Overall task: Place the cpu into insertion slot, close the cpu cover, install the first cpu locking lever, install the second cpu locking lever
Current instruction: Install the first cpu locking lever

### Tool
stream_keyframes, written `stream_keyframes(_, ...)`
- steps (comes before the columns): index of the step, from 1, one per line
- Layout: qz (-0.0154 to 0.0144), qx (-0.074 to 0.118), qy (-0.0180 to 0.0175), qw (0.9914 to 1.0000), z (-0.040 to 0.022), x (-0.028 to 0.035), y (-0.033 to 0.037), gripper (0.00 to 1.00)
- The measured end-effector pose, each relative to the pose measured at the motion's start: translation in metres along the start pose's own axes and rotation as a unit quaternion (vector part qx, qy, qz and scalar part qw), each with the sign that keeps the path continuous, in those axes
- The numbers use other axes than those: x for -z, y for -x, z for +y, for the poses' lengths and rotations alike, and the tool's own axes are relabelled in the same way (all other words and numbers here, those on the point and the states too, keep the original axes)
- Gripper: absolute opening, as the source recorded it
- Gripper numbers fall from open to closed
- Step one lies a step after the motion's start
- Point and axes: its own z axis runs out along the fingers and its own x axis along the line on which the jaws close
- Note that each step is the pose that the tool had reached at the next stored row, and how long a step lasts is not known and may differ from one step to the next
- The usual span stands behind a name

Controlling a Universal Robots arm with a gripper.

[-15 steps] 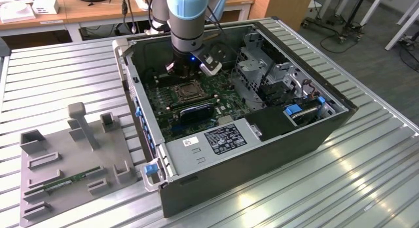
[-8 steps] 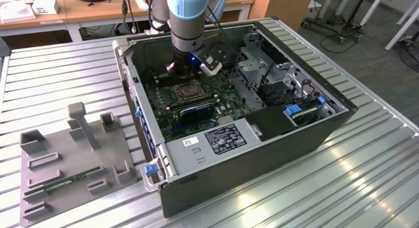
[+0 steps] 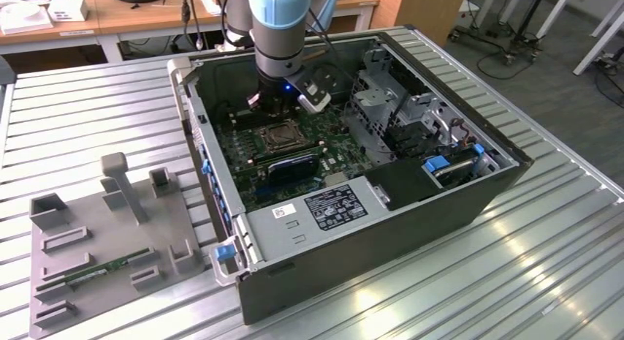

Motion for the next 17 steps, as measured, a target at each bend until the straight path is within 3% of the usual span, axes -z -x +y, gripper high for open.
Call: stream_keyframes(17, 0.0, 0.0, 0.0, 1.0, 0.0005, -0.0006, 0.0036, 0.11)
